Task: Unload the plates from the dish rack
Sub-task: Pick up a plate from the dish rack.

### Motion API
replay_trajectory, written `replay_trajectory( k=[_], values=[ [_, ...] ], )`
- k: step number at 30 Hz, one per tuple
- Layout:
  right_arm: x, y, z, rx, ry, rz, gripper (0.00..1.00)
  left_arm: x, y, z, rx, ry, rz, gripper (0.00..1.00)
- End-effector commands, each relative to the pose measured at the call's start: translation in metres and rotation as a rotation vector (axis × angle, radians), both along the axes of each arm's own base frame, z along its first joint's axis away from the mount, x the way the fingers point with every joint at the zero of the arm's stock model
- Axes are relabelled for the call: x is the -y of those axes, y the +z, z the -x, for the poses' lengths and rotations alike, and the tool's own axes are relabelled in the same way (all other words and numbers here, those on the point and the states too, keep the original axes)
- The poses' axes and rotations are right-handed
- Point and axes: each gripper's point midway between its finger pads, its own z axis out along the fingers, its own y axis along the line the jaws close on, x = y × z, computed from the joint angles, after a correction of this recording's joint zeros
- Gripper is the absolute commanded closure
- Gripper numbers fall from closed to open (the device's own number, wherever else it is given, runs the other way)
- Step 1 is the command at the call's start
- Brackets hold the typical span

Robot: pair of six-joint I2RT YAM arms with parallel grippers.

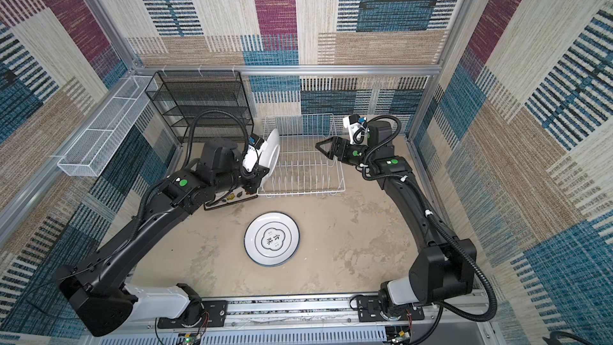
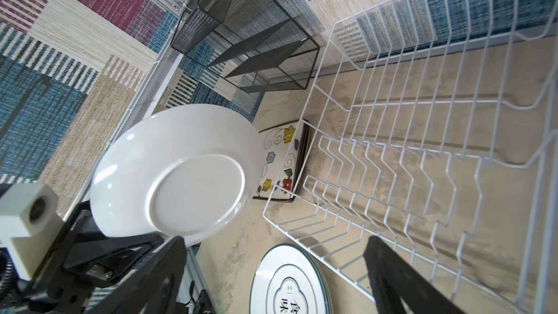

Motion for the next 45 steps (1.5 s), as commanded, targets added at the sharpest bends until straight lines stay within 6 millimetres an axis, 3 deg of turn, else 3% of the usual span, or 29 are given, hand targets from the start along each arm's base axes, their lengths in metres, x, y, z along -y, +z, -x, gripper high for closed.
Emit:
replay_trajectory(
  k=[1,6,10,17,23,34,39,45],
  values=[
    [-0.017,0.023,0.001,0.003,0.059,-0.068,0.05,-0.020,0.010,-0.010,0.178,0.007,-0.175,1.00],
    [-0.036,0.032,-0.001,0.005,0.070,-0.049,0.05,-0.028,0.004,-0.003,0.245,-0.026,-0.308,1.00],
    [-0.050,0.026,-0.002,-0.017,0.062,-0.017,0.05,-0.029,-0.005,0.001,0.282,-0.053,-0.416,1.00],
    [-0.061,0.016,-0.005,-0.052,0.057,0.008,0.08,-0.017,-0.022,0.006,0.382,-0.118,-0.613,1.00],
    [-0.073,-0.008,-0.006,-0.123,0.063,0.039,0.13,0.000,-0.029,0.002,0.517,-0.106,-0.786,1.00],
    [-0.071,-0.049,-0.007,-0.241,0.033,0.102,0.35,0.033,-0.035,0.000,0.692,-0.124,-0.920,1.00],
    [-0.073,-0.053,-0.004,-0.255,0.043,0.086,0.46,0.036,-0.045,0.000,0.681,-0.137,-0.937,1.00],
    [-0.074,-0.048,-0.003,-0.245,0.051,0.071,0.71,0.034,-0.054,0.000,0.666,-0.133,-0.945,1.00]
  ],
)
